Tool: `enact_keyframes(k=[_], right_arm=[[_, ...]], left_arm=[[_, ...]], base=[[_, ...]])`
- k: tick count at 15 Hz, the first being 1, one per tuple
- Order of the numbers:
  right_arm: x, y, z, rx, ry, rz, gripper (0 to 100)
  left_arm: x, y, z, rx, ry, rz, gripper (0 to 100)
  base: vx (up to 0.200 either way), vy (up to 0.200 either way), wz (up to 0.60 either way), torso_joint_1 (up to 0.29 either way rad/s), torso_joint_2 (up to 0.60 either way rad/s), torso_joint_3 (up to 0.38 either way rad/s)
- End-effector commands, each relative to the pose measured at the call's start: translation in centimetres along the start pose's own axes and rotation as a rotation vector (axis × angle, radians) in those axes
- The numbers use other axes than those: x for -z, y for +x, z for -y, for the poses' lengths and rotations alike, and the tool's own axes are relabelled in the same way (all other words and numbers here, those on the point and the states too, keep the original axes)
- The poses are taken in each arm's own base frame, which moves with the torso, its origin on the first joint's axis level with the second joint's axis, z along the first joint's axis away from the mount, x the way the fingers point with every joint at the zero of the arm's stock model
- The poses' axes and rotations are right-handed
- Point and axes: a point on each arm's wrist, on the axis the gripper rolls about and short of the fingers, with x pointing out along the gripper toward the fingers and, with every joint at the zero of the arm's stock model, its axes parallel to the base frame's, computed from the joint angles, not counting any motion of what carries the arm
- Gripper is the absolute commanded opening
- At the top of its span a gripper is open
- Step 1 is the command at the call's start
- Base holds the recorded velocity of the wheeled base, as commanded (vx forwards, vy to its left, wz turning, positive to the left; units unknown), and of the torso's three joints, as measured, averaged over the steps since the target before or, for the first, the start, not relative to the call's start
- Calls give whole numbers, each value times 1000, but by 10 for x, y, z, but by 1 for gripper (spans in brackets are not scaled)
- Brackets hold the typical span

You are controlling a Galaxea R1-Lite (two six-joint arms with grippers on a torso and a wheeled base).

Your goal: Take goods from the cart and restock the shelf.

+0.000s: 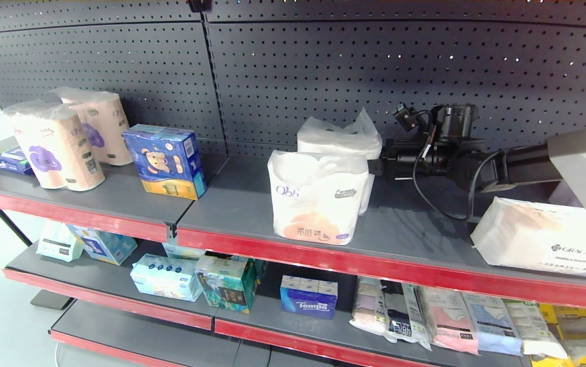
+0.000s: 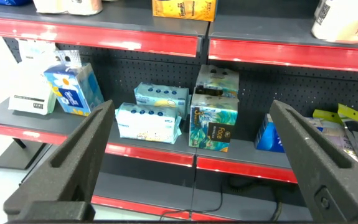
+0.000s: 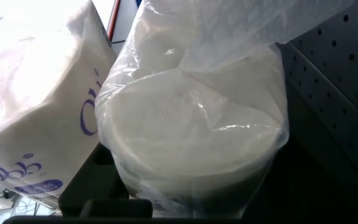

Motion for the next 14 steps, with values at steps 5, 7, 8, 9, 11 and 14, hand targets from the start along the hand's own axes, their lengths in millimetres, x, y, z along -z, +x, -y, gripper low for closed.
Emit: enact_keyframes(k=[5,7,8,9,11,14], right_arm=[[6,0,2,8,5,-9,100],[4,0,2,10,9,-7,100],[3,0,1,10,6,-6,100],[1,-1,0,10,3,-4,100],[-5,-4,-2,15,-7,1,100],[-17,-14,-11,28,4,-6,100]], left_arm=[[0,0,0,0,0,-1,100],[0,0,0,0,0,-1,100],[0,0,0,0,0,-1,100],[0,0,0,0,0,-1,100],[0,0,0,1,0,-1,100],[0,0,0,0,0,-1,100]], base=[[0,0,0,0,0,0],[0,0,0,0,0,0],[0,0,0,0,0,0],[0,0,0,0,0,0],[0,0,0,0,0,0],[0,0,0,0,0,0]])
